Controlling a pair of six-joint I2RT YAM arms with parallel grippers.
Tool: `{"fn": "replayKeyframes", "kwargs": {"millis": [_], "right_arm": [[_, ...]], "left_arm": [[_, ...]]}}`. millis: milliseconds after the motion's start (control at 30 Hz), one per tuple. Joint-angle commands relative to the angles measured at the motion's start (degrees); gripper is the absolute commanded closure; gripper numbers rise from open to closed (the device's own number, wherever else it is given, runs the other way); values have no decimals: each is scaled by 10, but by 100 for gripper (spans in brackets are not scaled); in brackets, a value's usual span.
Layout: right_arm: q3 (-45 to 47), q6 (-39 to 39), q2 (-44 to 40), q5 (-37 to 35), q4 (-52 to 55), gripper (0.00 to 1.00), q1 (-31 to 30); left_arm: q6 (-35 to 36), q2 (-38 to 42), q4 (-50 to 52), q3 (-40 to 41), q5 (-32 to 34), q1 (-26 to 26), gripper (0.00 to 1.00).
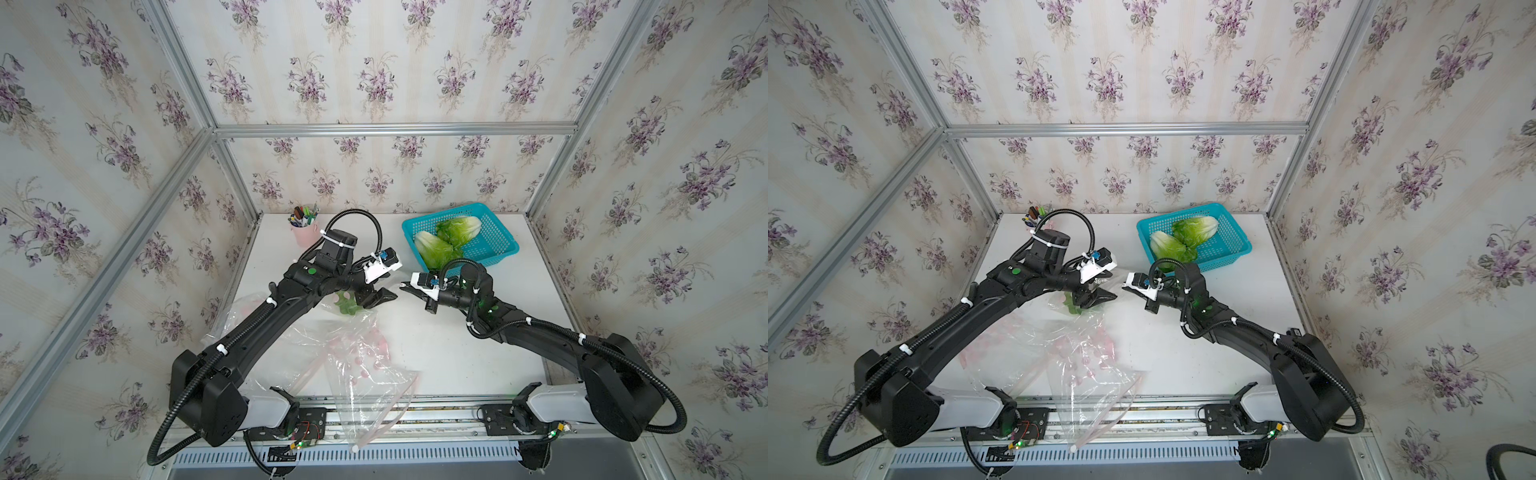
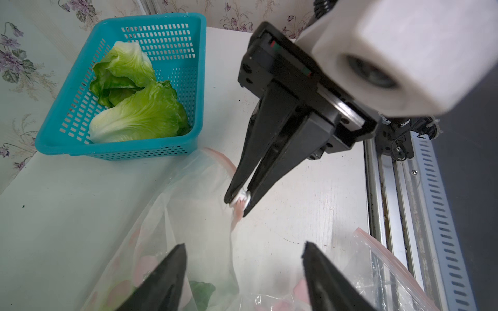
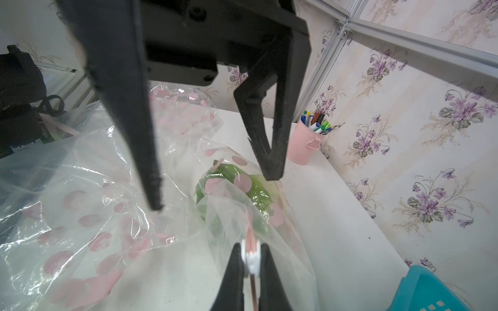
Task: Open the zip-top bag and take out the chinese cabbages
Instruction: Unzip the zipper on the zipper food storage bag.
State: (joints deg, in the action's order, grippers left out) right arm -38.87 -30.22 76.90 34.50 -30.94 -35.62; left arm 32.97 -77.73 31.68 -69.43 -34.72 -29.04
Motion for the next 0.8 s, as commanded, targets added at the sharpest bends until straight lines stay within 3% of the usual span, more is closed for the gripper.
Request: {"fn": "replayKeyframes", "kwargs": {"millis": [0,133,233,600,767], "right_arm": [[-7,-3,-2,14,6,100,1],[-9,0,-3,21,5,100,0],[-10,2,-4,25,5,100,0],[-10,3,-7,28,6,100,0],[-11,3,-10,30,8,100,0]], "left_arm": [[21,4,-9,2,-20,-6,21],[25,-5,-9,-5,-24,-15,39],[25,-14,-9,-10,-10,-18,82],[11,-24,-23,-22,17,-22,73],[9,-30,-23,-23,23,-29,78]]}}
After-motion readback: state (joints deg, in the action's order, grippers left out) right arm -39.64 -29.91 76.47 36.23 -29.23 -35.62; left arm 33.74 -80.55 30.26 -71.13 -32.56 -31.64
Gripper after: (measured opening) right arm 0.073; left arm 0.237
